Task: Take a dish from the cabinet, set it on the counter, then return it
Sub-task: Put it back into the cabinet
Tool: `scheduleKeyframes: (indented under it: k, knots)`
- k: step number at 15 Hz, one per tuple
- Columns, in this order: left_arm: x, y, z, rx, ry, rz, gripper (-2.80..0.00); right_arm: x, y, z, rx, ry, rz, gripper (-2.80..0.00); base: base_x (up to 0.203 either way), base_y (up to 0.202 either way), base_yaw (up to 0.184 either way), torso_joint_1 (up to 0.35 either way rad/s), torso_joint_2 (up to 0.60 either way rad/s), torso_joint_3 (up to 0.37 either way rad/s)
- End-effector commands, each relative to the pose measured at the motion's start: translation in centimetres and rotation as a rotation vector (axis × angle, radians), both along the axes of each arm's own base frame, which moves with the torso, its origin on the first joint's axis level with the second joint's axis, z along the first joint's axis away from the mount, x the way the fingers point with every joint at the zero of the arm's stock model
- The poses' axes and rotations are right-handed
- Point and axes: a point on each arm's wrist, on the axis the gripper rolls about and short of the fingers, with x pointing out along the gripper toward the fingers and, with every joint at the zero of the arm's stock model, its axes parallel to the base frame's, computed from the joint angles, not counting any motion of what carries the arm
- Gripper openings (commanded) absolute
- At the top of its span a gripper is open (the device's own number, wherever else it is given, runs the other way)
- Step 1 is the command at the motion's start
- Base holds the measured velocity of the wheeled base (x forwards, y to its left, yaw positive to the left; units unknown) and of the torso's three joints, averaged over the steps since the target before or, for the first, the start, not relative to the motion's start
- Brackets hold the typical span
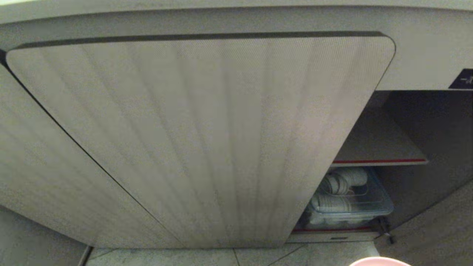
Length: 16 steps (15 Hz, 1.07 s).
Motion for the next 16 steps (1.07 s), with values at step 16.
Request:
scheduleKeyframes:
  k: [16]
  knots:
    - [0.00,0.00,0.00,-0.001,0.000,0.000,-2.80,0.19,-0.02,0.32,-0.022,-0.029,0.004,-2.80,0.000,0.000,0.000,0.000,0.00,0.000]
